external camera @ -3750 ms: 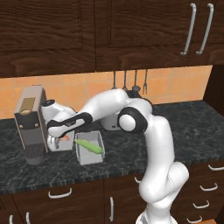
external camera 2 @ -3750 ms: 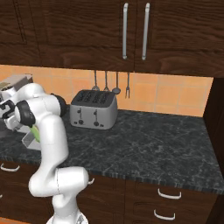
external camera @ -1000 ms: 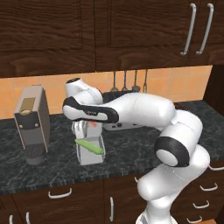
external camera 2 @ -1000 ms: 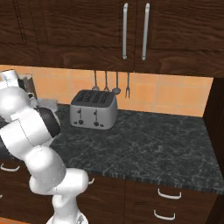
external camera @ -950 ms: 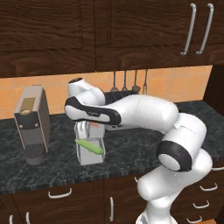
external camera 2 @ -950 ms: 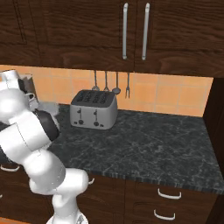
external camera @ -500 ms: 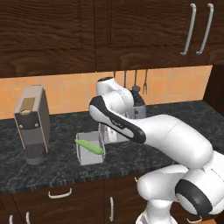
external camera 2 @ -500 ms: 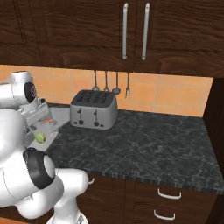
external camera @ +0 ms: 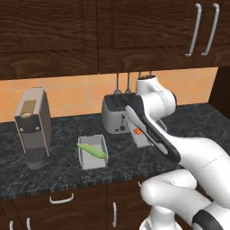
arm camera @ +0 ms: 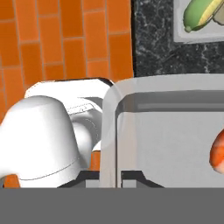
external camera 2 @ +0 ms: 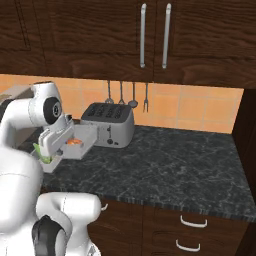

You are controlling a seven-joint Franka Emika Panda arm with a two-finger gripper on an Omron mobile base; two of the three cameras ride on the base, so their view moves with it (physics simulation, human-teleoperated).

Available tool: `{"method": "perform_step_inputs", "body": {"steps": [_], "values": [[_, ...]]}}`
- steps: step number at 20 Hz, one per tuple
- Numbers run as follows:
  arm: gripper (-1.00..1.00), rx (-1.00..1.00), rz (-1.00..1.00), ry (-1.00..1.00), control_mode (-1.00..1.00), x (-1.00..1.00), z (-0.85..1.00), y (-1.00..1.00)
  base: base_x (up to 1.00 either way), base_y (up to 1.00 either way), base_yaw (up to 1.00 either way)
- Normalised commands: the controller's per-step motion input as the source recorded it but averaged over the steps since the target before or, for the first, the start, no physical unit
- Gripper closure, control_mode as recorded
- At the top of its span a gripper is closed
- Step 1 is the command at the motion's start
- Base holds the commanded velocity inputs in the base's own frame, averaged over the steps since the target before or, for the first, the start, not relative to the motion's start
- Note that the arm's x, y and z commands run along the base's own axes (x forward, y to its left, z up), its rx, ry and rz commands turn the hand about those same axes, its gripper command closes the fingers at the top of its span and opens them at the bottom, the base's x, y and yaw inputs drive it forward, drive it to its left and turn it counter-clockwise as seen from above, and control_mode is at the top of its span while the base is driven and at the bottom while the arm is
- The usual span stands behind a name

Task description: Take the meat container that has the shrimp and place it on the second highest rack of the freezer. Then take the vegetable container that has the garlic and corn and place it on the highest rack of the freezer.

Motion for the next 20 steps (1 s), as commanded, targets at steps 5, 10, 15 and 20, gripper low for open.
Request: {"method": "perform_step_inputs", "body": {"steps": [5, 10, 15, 20], "values": [[1.00, 0.01, -0.04, -0.01, -1.00, -0.19, 0.41, -0.56, 0.00, 0.00, 0.00], [1.00, 0.14, -0.07, -0.08, -1.00, -0.03, 0.36, -0.36, 0.00, 0.00, 0.00], [1.00, 0.11, -0.06, -0.05, -1.00, 0.00, 0.10, 0.06, 0.00, 0.00, 0.00], [1.00, -0.05, -0.13, -0.02, -1.00, -0.15, -0.02, -0.08, 0.00, 0.00, 0.00]]}}
